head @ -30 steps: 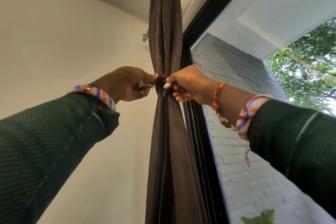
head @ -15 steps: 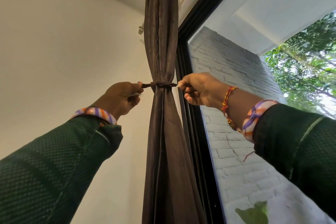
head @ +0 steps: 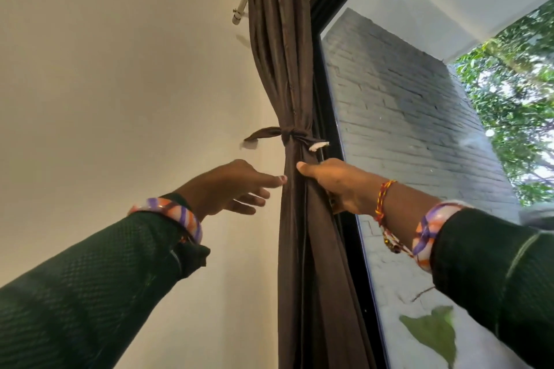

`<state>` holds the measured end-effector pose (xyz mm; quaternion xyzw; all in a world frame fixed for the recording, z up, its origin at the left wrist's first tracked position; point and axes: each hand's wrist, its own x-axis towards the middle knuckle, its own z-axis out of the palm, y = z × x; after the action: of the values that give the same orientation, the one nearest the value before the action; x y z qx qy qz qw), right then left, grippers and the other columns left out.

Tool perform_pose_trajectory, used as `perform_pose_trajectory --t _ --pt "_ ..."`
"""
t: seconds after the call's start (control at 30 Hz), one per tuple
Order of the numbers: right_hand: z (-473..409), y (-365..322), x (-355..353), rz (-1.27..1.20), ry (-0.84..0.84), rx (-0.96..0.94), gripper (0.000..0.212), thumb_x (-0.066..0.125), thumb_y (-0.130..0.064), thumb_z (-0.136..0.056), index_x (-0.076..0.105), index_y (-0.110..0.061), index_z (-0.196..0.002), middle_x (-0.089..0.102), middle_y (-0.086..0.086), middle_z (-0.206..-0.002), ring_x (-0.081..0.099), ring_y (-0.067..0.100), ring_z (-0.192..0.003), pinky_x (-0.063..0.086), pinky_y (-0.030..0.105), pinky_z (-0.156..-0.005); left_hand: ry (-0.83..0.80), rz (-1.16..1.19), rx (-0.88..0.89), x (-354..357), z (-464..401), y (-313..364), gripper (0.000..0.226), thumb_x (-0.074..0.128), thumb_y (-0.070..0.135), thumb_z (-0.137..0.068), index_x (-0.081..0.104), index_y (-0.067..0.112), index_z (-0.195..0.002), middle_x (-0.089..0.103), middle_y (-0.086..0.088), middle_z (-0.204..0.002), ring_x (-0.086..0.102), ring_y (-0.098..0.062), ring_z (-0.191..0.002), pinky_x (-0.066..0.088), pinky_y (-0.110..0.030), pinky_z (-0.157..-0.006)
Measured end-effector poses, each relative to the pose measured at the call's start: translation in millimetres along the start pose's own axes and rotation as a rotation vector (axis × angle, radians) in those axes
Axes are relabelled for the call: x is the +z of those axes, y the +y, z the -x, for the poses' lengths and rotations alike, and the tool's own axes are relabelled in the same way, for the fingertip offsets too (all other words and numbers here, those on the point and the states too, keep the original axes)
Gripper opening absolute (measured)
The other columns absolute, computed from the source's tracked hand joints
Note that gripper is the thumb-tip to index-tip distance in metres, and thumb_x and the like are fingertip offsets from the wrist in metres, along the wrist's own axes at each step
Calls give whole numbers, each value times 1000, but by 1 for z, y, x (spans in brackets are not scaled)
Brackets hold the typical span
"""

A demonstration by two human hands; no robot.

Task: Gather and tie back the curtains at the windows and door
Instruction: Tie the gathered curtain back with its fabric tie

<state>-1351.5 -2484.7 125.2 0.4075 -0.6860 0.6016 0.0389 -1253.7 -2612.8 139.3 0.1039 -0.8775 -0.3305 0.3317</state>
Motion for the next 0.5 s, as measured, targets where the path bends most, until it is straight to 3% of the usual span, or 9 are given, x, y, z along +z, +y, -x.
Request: perform_pose_trajectory --t 0.1,0.2,0.3,0.4,0.43,0.5 --pt "-5 12 8 -4 -8 -3 31 44 -32 -97 55 -7 -112 60 7 -83 58 21 -80 47 34 -63 -55 -56 -12 23 -7 -7 55 66 41 -80 54 2 -116 62 -9 -107 62 -19 -91 53 -29 -73" --pt "-11 23 16 59 25 -18 30 41 -28 -99 51 -7 -118 61 11 -95 59 23 -84 46 32 -56 20 21 35 41 -16 -20 49 65 34 -83 54 -1 -116 63 -11 -103 61 -18 -83 51 -26 -66" --pt "-19 35 24 118 36 -6 31 41 -25 -99 50 -6 -122 62 15 -109 60 27 -94 45 31 -53 278 -84 95 55 -23 -32 46 64 34 -83 51 2 -114 59 -15 -112 59 -28 -97 52 -34 -74" --pt "-15 42 29 193 14 -8 34 41 -29 -99 51 -4 -120 63 15 -101 62 26 -86 51 36 -56 573 -327 190 72 -15 -40 55 61 28 -85 38 9 -131 43 -12 -131 44 -31 -120 43 -39 -91" --pt "-13 42 29 236 21 -32 36 43 -31 -98 52 -2 -118 63 17 -100 63 28 -85 55 40 -60 647 -366 279 75 -14 -41 55 58 24 -86 35 12 -134 38 -12 -136 38 -31 -125 41 -39 -92" --pt "-10 47 27 377 121 -131 38 49 -30 -94 58 2 -112 64 23 -100 65 38 -89 57 47 -70 752 -474 551 90 -12 -47 44 54 16 -84 47 16 -127 41 -13 -135 37 -34 -122 42 -42 -87"
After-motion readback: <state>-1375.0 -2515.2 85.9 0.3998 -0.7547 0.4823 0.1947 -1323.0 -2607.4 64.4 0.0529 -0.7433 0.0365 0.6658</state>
